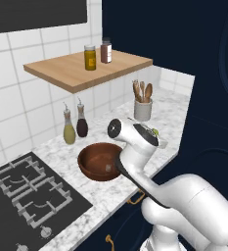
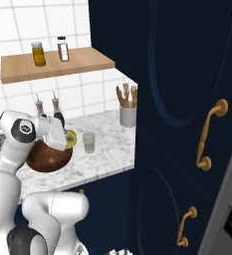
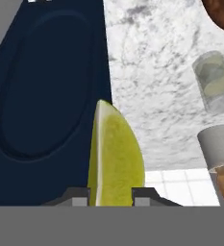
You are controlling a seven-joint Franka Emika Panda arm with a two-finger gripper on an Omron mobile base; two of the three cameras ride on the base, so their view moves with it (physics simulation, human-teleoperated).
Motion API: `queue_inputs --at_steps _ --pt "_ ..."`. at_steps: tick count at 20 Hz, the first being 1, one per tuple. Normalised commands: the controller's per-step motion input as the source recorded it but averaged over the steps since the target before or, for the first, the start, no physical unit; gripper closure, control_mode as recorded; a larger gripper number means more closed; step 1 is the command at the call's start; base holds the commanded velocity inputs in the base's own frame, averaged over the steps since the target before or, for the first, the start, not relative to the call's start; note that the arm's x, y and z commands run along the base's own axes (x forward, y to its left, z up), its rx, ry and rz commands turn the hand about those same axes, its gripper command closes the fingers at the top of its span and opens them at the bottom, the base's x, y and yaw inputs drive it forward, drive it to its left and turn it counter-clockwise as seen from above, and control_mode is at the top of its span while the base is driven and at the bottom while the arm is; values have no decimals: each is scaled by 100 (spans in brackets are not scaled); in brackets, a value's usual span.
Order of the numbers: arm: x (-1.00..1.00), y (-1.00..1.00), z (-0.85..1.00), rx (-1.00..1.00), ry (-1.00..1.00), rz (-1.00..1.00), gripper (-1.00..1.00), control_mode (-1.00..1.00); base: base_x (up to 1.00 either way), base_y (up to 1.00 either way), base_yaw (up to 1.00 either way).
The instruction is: Grab a lemon wedge from the fridge and one ice cube from the ice bowl, and put them in the glass of lemonade.
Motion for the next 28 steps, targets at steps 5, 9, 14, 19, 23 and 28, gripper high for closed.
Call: queue_inputs --at_steps 5,9,14,19,23,28 --pt "30 4 0 -17 21 16 100 -100 0 0 0" --pt "29 11 0 -16 14 6 100 -100 0 0 0" --pt "31 3 -3 0 -4 -1 100 -100 0 0 0" --pt "46 0 -1 0 -9 -5 100 -100 0 0 0" --pt "51 0 0 0 -1 -3 100 -100 0 0 0" --pt "55 4 -2 0 0 -1 100 -100 0 0 0"
